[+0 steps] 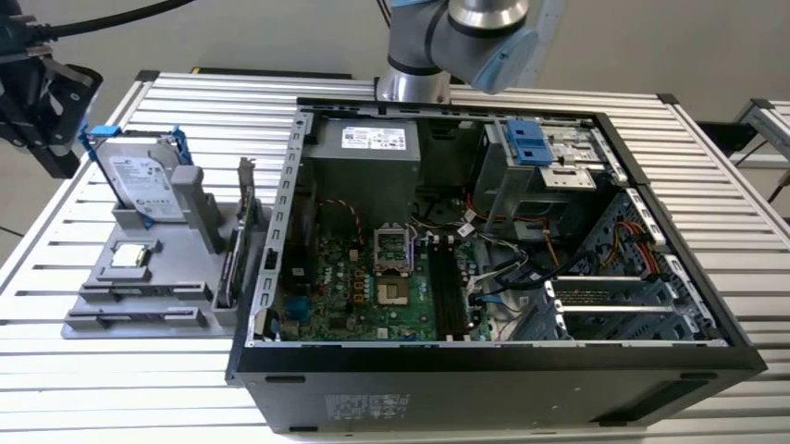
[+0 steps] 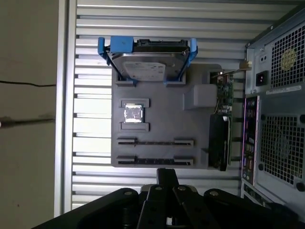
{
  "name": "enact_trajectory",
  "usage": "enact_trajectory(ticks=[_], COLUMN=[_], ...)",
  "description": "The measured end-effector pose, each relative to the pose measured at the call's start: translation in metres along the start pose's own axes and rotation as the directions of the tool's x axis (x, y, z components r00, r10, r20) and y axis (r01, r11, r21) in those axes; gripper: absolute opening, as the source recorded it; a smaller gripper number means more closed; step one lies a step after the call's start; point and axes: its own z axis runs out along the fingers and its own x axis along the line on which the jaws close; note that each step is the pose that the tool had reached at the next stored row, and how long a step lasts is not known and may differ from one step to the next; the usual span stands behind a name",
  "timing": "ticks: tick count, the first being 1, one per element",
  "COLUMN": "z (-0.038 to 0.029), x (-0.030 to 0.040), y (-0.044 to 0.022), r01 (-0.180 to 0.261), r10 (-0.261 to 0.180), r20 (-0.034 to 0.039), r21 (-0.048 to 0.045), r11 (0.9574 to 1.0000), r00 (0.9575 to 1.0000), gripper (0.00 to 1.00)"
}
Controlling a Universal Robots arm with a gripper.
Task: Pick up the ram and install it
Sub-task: 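Pick up the ram and move it above insertion slot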
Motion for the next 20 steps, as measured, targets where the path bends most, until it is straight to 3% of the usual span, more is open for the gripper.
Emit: enact_trajectory(ticks=[12,14,16,20], z=[-0.0006,-0.0006,-0.0006,-0.0006], x=[0.0004,0.0005,0.0004,0.0004], y=[-0.0131,-0.0133,-0.0136,-0.0136], r01=[0.000,0.000,0.000,0.000], r10=[0.000,0.000,0.000,0.000], r20=[-0.0001,0.0000,-0.0064,-0.0069], r21=[0.0000,0.0000,0.0000,-0.0001], r11=[1.0000,1.0000,1.0000,1.0000], r00=[1.0000,1.0000,1.0000,1.0000], gripper=[0.00,0.00,0.00,0.00])
